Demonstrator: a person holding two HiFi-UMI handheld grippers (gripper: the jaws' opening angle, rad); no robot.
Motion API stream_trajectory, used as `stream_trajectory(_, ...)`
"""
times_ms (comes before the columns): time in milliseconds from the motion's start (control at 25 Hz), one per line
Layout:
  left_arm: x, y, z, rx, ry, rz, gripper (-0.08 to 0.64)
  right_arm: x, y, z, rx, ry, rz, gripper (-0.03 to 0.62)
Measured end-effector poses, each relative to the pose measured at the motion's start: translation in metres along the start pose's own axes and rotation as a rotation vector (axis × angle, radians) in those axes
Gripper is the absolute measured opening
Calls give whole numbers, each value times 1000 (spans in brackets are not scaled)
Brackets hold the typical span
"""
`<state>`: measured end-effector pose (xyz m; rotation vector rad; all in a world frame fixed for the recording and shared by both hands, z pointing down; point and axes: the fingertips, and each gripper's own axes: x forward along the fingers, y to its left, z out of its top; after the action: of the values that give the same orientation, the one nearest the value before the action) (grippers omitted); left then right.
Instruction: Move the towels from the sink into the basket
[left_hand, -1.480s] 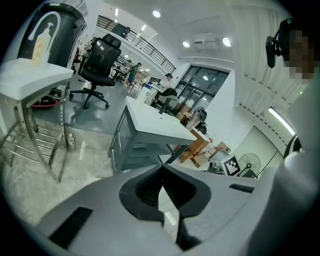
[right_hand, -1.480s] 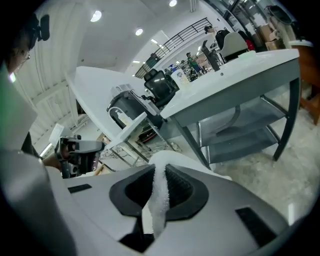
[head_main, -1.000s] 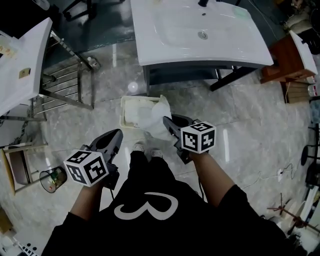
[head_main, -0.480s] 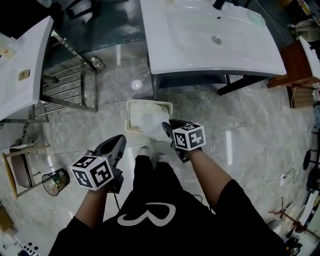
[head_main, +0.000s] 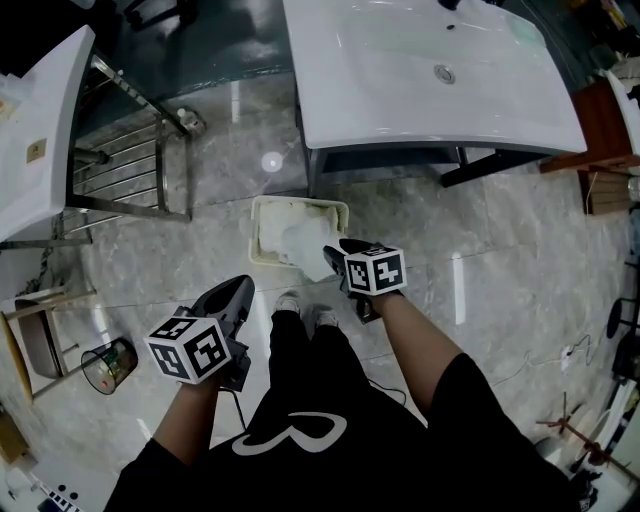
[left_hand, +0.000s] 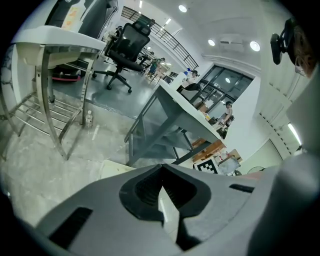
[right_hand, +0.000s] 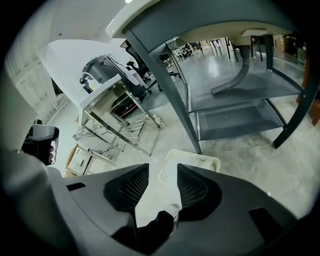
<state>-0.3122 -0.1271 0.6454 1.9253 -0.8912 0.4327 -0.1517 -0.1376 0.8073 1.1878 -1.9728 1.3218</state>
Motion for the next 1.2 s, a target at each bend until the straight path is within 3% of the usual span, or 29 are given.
stream_trajectory(160,1,2,-8,-9,15,-1,6,-3,6,-13,-13,25,39,218)
stream_trajectory(400,-1,-11,1,18,6,-21,6,-38,25,3,30,-71,108,221)
stream_trajectory(840,-43,-105,36,123,-86,-113,6,-208,110,75,-167,-340,273,216)
stream_trajectory(960,-62,-145,49,156,-122,-164,6,-264,132,86,-177,-409,314,154)
stream_trajectory(1080,-79,-192,67,226,-169,-231,6,-325,142,102,-145,-527,326,12)
stream_trajectory(1200,-93,-239,76,285,-193,-315,6,-376,150,108,-154,-597,332,3)
